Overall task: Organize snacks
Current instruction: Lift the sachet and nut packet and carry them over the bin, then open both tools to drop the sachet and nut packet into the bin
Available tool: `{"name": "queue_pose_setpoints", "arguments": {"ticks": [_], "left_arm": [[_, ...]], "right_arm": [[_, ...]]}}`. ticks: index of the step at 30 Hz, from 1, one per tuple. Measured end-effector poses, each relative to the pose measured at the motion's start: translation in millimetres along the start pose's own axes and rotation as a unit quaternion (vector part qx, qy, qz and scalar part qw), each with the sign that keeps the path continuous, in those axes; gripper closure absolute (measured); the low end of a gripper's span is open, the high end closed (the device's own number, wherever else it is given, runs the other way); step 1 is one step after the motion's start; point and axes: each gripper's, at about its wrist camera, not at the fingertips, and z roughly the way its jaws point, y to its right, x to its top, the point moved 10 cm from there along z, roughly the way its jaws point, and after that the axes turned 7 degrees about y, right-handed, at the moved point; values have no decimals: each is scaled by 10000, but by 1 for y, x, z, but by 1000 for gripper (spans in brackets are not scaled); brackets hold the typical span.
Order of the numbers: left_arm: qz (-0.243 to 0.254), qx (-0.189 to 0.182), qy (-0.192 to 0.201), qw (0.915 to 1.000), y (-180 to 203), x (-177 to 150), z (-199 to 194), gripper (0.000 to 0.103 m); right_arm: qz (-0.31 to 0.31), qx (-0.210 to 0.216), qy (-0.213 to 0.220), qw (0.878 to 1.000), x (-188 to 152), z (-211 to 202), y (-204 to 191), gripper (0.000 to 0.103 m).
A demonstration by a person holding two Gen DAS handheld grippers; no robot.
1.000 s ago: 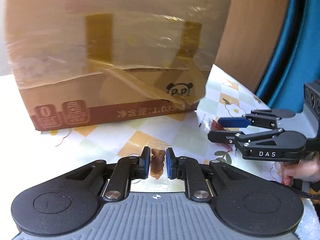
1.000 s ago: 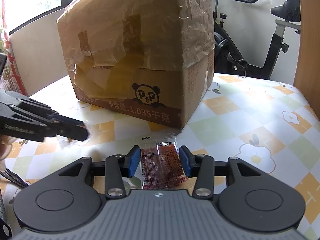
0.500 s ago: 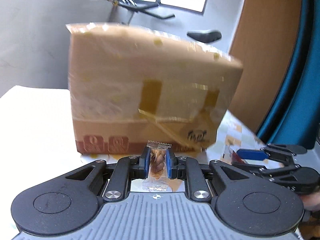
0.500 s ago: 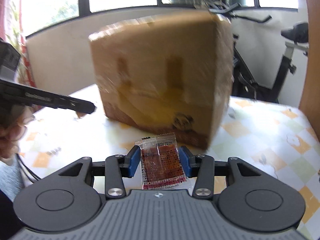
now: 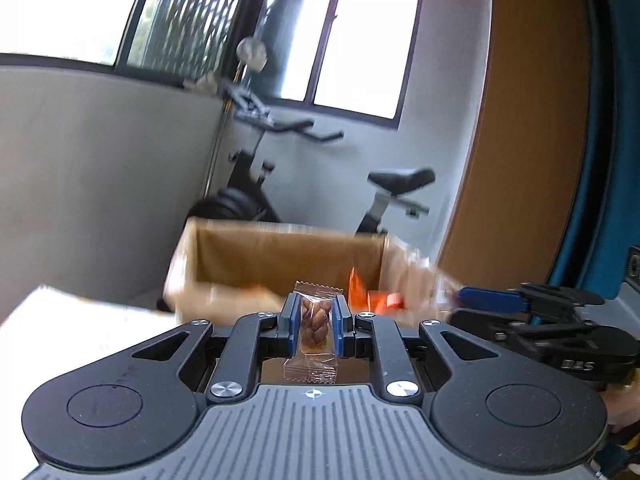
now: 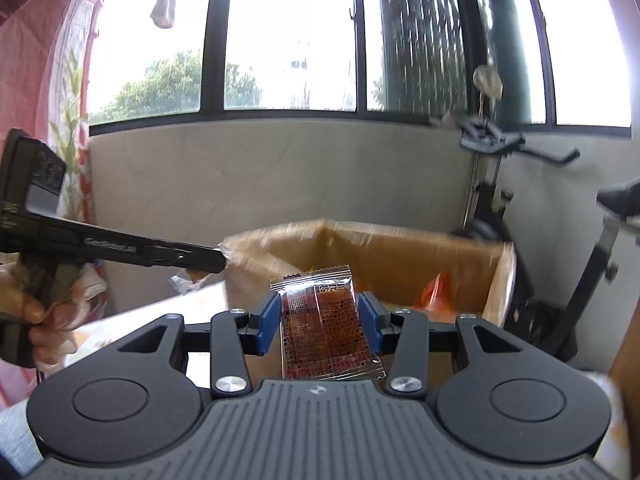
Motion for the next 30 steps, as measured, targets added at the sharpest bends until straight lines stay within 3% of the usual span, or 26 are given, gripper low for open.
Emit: {"name": "queue_pose_setpoints", "arguments": {"ticks": [3,8,14,15,17,19,25,30], "left_arm": [[94,-16,62,9999,1,20,24,85],[209,102,-233,9995,-5,25,69,85],[179,304,-637,9973,-21,21,78,82],[185,337,-685,9969,-22,21,81,78],[186,376,-706,9966,-24,22,77,48],[186,394,-630,9971,-27,27,74,33],[333,812,-586,9944,-29,42,63,14],[635,1130,-319,9910,-23,62,39,9]], "right_arm": [[19,-182,-100,9998,13,31,12,57],[242,-495,-598,9967,8,73,33,57],[347,-757,-1045,9910,-5,91,45,55],[325,-822,-1095,9900,-6,92,47,55],[342,-920,-1151,9885,-7,91,51,46],[424,-1006,-1116,9877,-4,87,55,34],[603,-1155,-1016,9863,17,70,53,15],[671,-1199,-689,9881,44,50,39,3]]}}
